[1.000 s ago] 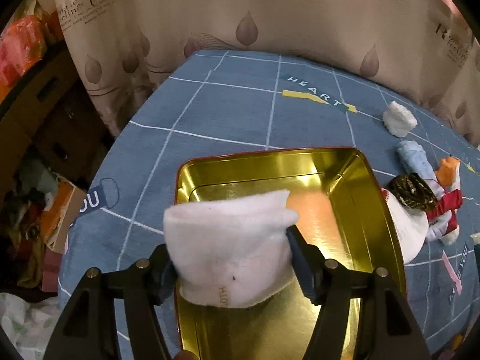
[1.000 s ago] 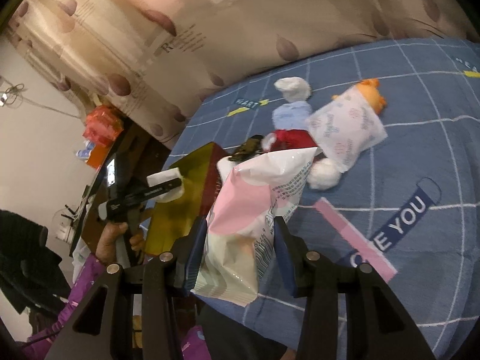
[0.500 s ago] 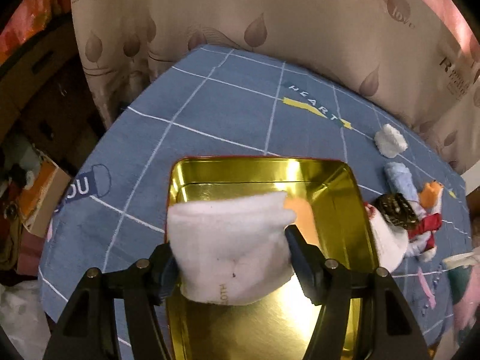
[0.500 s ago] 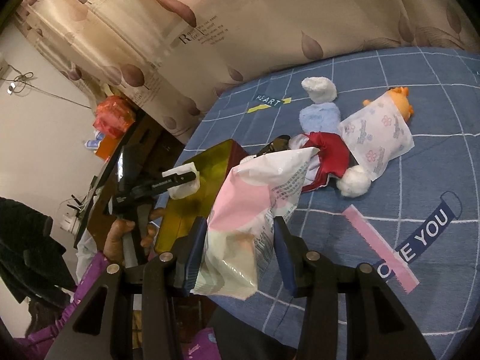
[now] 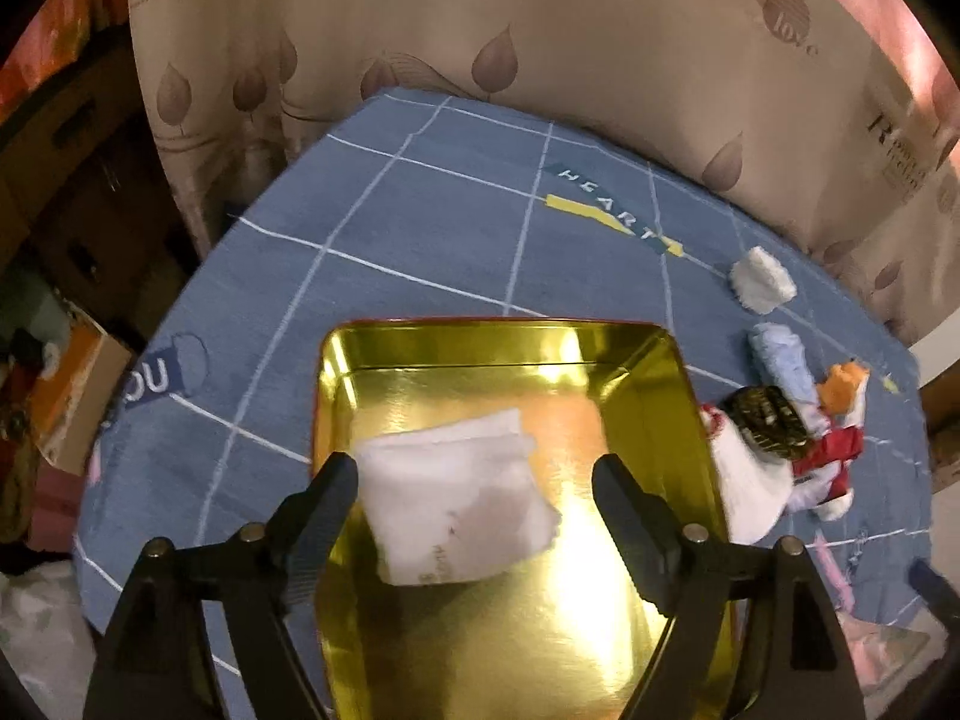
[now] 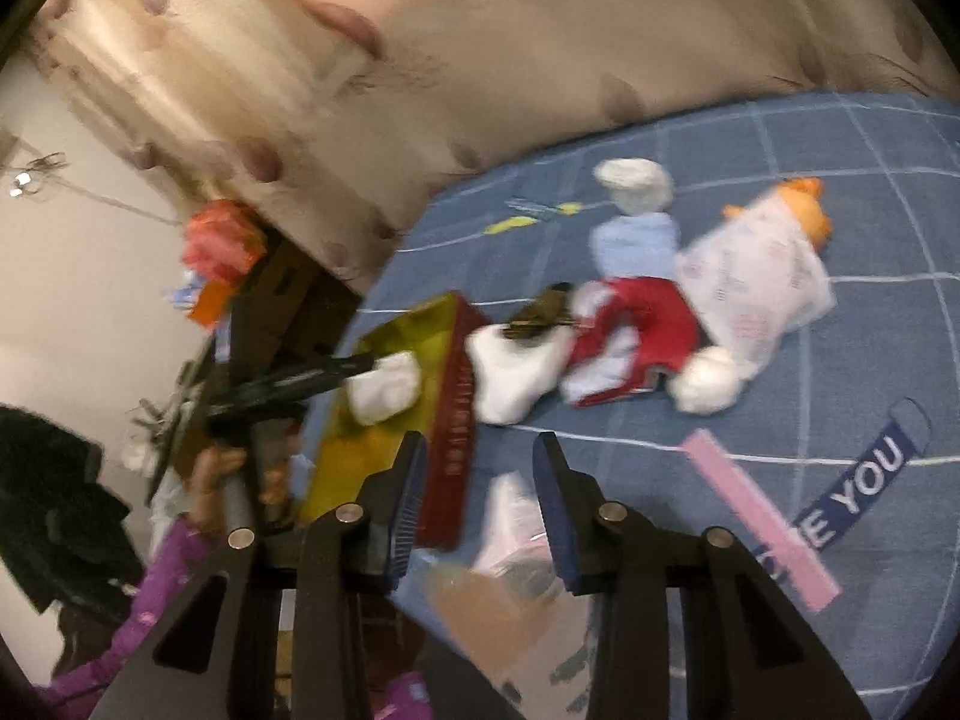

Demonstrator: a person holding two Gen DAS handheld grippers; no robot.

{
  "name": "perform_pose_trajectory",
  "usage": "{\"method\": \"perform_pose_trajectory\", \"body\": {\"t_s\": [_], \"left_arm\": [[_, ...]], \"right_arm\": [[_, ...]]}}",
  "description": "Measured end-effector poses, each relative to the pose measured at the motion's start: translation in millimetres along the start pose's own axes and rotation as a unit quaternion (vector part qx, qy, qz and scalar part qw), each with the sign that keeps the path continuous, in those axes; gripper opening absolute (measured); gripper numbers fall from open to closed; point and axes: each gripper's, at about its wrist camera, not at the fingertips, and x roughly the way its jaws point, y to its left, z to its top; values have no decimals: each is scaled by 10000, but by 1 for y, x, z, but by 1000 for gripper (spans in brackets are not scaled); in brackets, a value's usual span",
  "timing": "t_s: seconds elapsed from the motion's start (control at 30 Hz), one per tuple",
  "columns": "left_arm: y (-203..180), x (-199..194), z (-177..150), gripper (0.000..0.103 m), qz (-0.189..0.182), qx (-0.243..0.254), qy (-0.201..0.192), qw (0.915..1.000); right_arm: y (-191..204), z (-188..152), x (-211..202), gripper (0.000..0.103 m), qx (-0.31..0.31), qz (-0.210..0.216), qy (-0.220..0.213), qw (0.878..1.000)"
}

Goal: Organize soft objects
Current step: 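Carry the pink tissue packet over the gold tin and open the right gripper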

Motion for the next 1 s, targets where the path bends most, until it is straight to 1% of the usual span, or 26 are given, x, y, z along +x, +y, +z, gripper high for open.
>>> {"method": "perform_pose_trajectory", "body": {"t_s": [0.07, 0.1, 0.17, 0.2, 0.23, 0.3, 0.33, 0.37, 0.4, 0.43, 0.5, 0.57, 0.6, 0.63, 0.67, 0.7, 0.73, 0.77, 0.8, 0.83, 0.9, 0.93, 0.97, 1.0], "left_arm": [[-1, -3, -1, 84, -14, 24, -87, 10000], [-3, -4, -1, 84, 49, 76, -152, 9998], [-4, -5, 0, 84, 97, 112, -156, 9998], [-5, -5, 0, 84, 81, 115, -140, 9998], [-6, -7, -1, 84, 91, 109, -130, 9998], [-9, -15, -6, 84, 101, 121, -142, 9998], [-11, -20, -9, 84, 121, 134, -193, 9997], [-14, -27, -14, 84, 172, 168, -265, 9994], [-20, -36, -22, 84, 259, 242, -361, 9987], [-25, -42, -28, 84, 310, 279, -427, 9982], [-33, -56, -44, 84, 276, 266, -534, 9978], [-38, -68, -63, 84, 222, 116, -498, 9984], [-39, -72, -71, 84, 188, 58, -482, 9986], [-41, -79, -84, 84, 66, -7, -486, 9988], [-42, -85, -93, 84, 42, -43, -526, 9986], [-44, -90, -101, 84, 95, -64, -576, 9983], [-46, -98, -115, 84, 231, -79, -678, 9974], [-49, -103, -123, 84, 261, -83, -735, 9969], [-49, -108, -132, 84, 249, -113, -793, 9965], [-47, -112, -141, 84, 219, -197, -851, 9959], [-41, -119, -157, 84, 208, -427, -987, 9940], [-36, -122, -165, 84, 245, -552, -1093, 9922], [-32, -124, -168, 84, 284, -598, -1136, 9913], [-29, -124, -171, 84, 360, -641, -1170, 9904]], "right_arm": [[-7, -5, 2, 35, -72, -194, 76, 9998], [-9, -9, 2, 35, -169, -342, 109, 9992], [-9, -14, 0, 38, -500, -559, 143, 9971], [-8, -15, 1, 51, -691, -606, 279, 9954], [-9, -17, 2, 73, -866, -593, 475, 9933], [-7, -22, 0, 92, -1277, -572, 683, 9878], [-5, -28, -1, 92, -1642, -578, 841, 9811], [-3, -32, -3, 92, -1923, -702, 883, 9748], [-1, -37, -5, 92, -2237, -920, 869, 9664], [0, -40, -4, 93, -2532, -1039, 920, 9574], [-1, -45, 6, 93, -3045, -1162, 1299, 9364], [-3, -52, 18, 93, -3405, -1157, 1606, 9192], [-3, -54, 22, 91, -3541, -1167, 1685, 9125], [-4, -59, 30, 73, -3738, -1259, 1781, 9015], [-8, -63, 40, 51, -3845, -1361, 1951, 8919], [-10, -65, 44, 47, -3823, -1338, 2053, 8910], [-10, -63, 43, 42, -3808, -1245, 1962, 8950], [-7, -63, 42, 40, -3801, -1234, 2001, 8946], [-4, -64, 40, 37, -3850, -1296, 2003, 8916], [-1, -65, 38, 34, -3839, -1330, 2009, 8914], [2, -63, 33, 31, -3741, -1338, 2005, 8955], [8, -61, 29, 31, -3712, -1347, 1909, 8987], [13, -56, 24, 31, -3617, -1304, 1796, 9055], [18, -49, 19, 30, -3448, -1199, 1660, 9161]]}}
